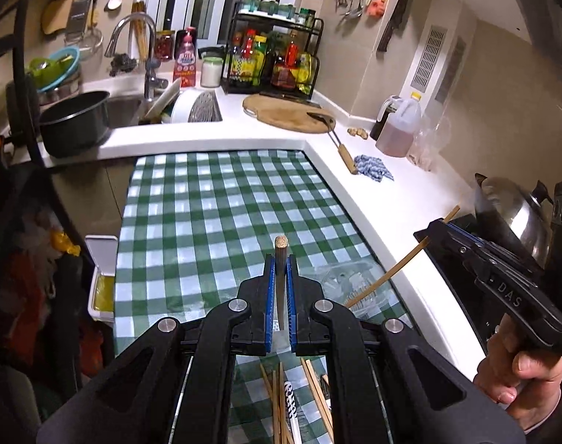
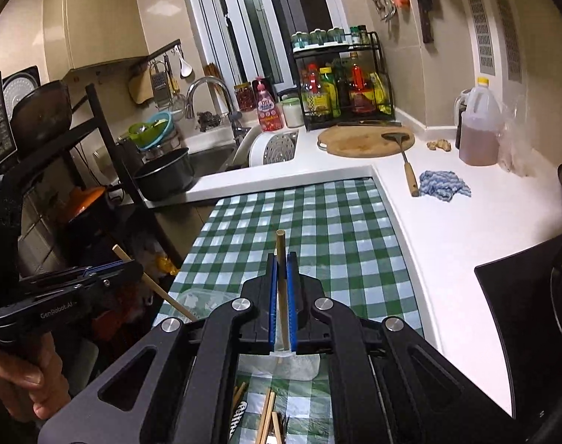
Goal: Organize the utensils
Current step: 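Lift both held chopsticks and carry them over the clear plastic container, then open the left tool while the right tool opens, dropping chopsticks into the container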
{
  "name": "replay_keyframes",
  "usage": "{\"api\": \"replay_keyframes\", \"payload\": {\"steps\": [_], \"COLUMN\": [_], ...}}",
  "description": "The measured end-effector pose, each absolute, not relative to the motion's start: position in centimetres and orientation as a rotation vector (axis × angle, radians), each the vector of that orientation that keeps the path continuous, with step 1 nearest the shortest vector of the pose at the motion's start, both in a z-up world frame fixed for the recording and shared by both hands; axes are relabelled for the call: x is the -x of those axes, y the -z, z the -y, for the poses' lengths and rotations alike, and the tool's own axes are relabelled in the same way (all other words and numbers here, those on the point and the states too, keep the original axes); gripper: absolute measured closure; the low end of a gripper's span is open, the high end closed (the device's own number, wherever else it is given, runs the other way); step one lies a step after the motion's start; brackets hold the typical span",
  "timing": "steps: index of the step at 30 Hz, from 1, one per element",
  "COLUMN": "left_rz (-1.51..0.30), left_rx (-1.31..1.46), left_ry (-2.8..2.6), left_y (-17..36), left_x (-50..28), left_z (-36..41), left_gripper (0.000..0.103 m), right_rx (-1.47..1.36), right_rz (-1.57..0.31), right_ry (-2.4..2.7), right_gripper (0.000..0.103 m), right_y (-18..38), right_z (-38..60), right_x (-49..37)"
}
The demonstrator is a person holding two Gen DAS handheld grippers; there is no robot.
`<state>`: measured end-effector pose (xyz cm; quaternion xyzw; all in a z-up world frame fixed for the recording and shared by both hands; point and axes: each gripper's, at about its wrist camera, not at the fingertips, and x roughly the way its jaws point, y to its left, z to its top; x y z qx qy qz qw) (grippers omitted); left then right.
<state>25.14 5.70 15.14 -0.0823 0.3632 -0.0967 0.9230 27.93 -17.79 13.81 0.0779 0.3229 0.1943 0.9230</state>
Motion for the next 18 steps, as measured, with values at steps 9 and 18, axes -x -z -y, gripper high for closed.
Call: {"api": "replay_keyframes", "payload": {"steps": [9, 18], "left_rz": [-0.656, -0.489], "left_rx": [0.190, 0.136], "left_ry": [0.127, 0.107], "left_y": [-15.3, -18.0], "left_x": [-21.8, -16.2], "left_z": [-6.2, -5.3], "left_gripper": [0.062, 0.057], "right_rx": [-0.085, -0.047], "right_rz": [-0.651, -0.518], "right_ry": [-0.338, -0.287], "right_gripper": [0.057, 0.057], "right_y": [-13.7, -16.3], "right_z": [17.8, 19.2], "right_x": [-25.4, -20.1]}}
